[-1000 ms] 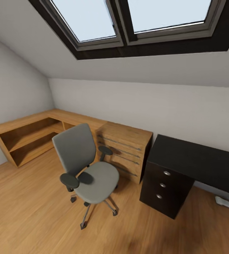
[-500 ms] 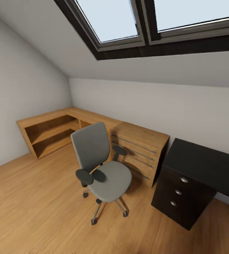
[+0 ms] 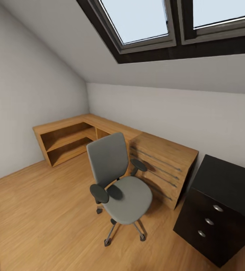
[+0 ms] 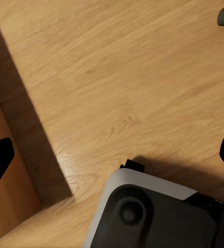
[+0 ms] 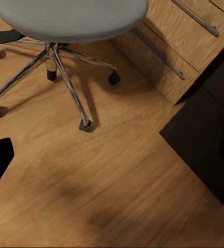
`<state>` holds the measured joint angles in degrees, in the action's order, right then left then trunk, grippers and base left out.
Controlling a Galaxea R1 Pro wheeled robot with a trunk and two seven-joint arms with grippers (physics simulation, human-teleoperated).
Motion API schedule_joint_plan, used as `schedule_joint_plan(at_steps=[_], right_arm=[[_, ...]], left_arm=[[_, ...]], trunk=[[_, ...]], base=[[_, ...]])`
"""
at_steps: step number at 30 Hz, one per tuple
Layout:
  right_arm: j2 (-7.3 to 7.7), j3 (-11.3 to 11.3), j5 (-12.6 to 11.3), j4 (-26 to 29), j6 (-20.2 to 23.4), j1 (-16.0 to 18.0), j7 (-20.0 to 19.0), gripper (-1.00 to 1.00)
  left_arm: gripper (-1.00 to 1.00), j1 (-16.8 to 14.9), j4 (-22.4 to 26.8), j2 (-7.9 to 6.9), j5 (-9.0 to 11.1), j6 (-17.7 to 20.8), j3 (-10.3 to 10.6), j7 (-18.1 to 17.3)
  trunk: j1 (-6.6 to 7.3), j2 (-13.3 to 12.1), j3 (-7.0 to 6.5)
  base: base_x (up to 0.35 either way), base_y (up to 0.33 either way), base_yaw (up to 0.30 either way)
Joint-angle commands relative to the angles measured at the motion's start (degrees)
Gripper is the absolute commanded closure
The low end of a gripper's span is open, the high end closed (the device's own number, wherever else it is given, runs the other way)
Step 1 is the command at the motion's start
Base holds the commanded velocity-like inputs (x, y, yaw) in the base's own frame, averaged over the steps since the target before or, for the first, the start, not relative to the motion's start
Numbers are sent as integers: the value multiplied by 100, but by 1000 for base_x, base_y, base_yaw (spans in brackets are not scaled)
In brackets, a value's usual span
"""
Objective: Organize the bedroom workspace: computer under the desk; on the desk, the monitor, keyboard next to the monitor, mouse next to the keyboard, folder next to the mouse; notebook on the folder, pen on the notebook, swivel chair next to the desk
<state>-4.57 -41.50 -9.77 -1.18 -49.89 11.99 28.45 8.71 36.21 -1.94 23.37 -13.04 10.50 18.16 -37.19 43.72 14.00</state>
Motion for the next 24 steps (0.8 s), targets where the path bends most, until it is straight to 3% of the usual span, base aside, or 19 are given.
schedule_joint_plan(at_steps=[1, 24], right_arm=[[-5, -52, -50, -11, -9, 5, 11, -100], [2, -3, -100, 1, 30, 5, 36, -100]], left_arm=[[-100, -1, 9, -6, 57, -22, 50, 43], [-100, -1, 0, 59, 48, -414, 101, 38]], trunk=[[-2, 6, 7], [-2, 6, 7]], base=[[36, -5, 54], [4, -1, 252]])
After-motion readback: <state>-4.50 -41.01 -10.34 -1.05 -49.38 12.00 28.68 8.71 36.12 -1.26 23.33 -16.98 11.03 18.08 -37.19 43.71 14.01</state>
